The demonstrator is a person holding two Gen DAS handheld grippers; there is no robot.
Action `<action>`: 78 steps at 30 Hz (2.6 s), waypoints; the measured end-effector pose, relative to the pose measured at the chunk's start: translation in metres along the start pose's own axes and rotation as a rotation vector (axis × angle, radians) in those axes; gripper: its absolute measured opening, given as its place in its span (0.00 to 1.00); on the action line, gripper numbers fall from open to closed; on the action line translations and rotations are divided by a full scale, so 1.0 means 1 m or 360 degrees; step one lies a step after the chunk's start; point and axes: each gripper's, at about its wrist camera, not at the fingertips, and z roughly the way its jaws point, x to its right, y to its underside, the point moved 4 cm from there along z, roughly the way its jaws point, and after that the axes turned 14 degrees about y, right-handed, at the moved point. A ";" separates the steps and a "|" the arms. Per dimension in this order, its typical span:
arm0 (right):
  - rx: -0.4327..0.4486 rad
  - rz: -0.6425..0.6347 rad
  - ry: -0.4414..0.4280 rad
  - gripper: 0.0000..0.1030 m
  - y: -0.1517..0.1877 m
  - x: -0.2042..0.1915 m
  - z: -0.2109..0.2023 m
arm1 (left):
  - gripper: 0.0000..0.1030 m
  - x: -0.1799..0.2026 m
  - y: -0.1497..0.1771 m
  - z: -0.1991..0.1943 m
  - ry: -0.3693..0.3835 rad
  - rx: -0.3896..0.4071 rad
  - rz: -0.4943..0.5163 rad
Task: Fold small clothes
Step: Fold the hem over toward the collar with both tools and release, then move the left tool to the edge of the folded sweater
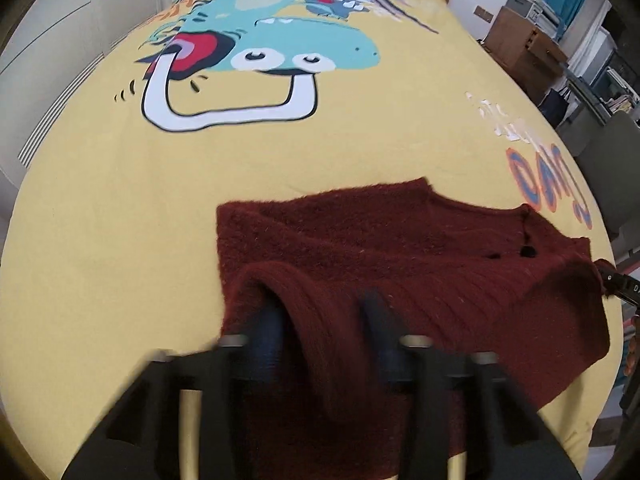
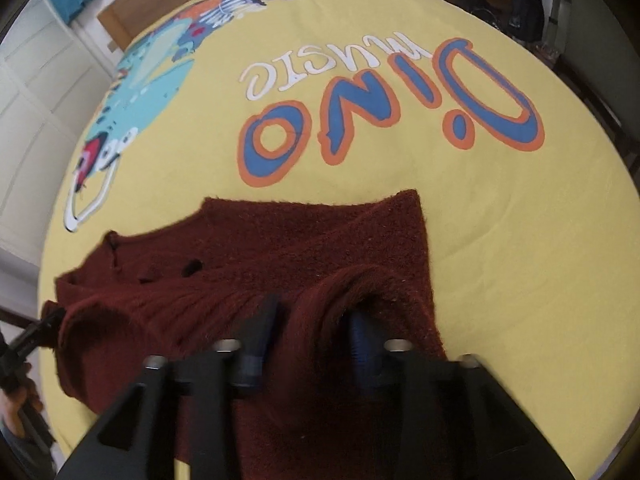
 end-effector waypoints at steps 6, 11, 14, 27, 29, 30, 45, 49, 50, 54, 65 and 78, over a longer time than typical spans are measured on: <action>0.0125 0.0002 0.0003 0.81 -0.007 0.000 -0.029 | 0.90 0.023 -0.009 -0.028 0.0013 0.0068 0.0057; 0.0258 -0.0149 0.0021 0.96 0.009 -0.022 -0.059 | 0.99 0.059 0.002 -0.038 0.0055 0.0127 0.0206; 0.0334 -0.0278 0.0042 1.00 0.029 -0.042 -0.067 | 0.99 0.078 0.016 -0.030 0.0060 0.0130 0.0293; 0.0341 -0.0521 0.0203 1.00 0.121 -0.079 -0.012 | 0.99 0.072 0.084 0.039 -0.0056 -0.0003 0.0302; 0.0351 -0.0528 0.0232 1.00 0.122 -0.072 -0.009 | 0.99 0.057 0.086 0.037 -0.0111 0.0017 0.0295; 0.0345 -0.0524 0.0238 1.00 0.122 -0.068 -0.008 | 0.99 0.050 0.086 0.034 -0.0099 0.0027 0.0273; 0.0328 -0.0357 0.0267 1.00 0.126 -0.011 0.008 | 0.99 0.012 0.094 0.031 -0.0153 0.0108 0.0217; 0.0391 -0.0325 0.0234 1.00 0.130 -0.007 0.009 | 0.99 0.011 0.093 0.030 -0.0140 0.0124 0.0196; 0.0400 -0.0330 0.0240 1.00 0.132 -0.007 0.009 | 0.99 0.010 0.092 0.030 -0.0139 0.0119 0.0192; 0.0349 -0.0351 0.0248 1.00 0.129 -0.008 0.009 | 0.99 0.011 0.088 0.024 -0.0106 0.0054 0.0159; 0.0235 -0.0380 0.0236 1.00 0.131 -0.009 -0.028 | 0.99 0.004 0.046 -0.046 -0.0036 0.0170 0.0050; 0.0195 -0.0276 0.0318 1.00 0.160 0.023 -0.052 | 0.99 -0.058 0.056 0.003 0.0068 -0.0102 -0.0183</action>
